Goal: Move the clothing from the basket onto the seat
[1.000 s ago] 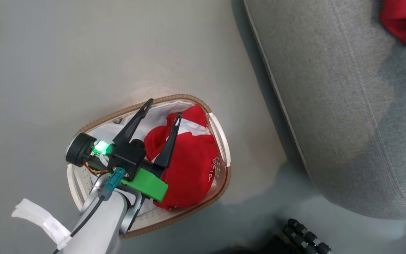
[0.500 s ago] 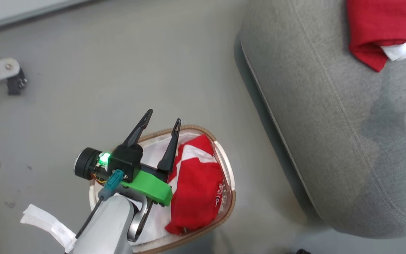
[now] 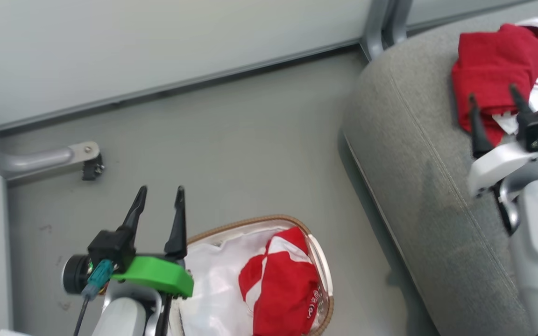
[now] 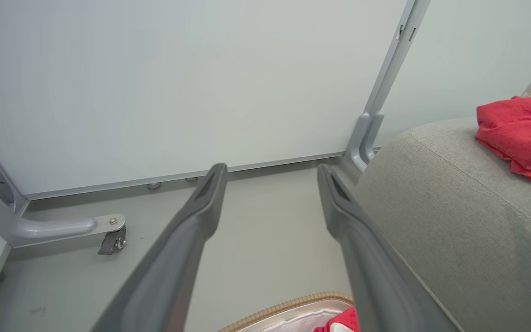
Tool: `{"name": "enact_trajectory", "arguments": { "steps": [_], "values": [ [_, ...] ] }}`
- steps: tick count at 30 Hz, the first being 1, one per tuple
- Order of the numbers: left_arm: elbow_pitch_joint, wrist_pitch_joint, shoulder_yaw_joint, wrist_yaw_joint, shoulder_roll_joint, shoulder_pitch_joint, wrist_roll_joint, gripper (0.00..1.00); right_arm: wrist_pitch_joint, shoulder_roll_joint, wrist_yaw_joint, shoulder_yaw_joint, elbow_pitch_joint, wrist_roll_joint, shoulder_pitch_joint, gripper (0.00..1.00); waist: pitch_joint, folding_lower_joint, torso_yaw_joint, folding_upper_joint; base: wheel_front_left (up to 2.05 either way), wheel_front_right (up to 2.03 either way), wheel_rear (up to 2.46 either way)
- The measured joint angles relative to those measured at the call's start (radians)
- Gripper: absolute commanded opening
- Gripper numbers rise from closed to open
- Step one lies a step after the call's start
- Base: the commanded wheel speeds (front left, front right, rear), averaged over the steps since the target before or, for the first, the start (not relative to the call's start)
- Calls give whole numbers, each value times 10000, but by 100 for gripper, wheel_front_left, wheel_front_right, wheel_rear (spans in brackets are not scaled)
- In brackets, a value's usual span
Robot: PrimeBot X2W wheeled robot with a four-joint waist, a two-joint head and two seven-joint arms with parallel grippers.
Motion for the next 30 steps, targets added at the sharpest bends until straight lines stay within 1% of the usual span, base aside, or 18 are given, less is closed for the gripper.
{"name": "enact_trajectory", "arguments": {
  "steps": [5,10,16,20,24,30],
  "values": [
    [44,0,763,6,-79,683,46,100,0,683,2,487,-468,347,779,100,-574,0,456,0,0,0,0],
    [-6,0,1335,-48,-169,1232,115,100,0,1218,0,602,-1074,830,1698,100,-961,0,954,0,0,0,0],
    [-82,-2,1749,-130,-224,1919,209,100,0,1478,0,671,-1801,865,2873,100,-1391,0,1337,0,0,0,0],
    [-104,0,1900,-173,-251,2285,224,100,2,1511,0,690,-2163,899,3666,100,-1640,0,1524,0,0,0,0],
    [-119,0,1933,-221,-259,2502,238,100,0,1528,0,899,-2531,1471,4372,100,-1845,0,1671,0,0,0,0],
    [-113,0,1906,-221,-265,2614,180,100,0,1530,0,1112,-2890,1814,4990,100,-2043,0,1724,0,0,0,0]
  ]
}}
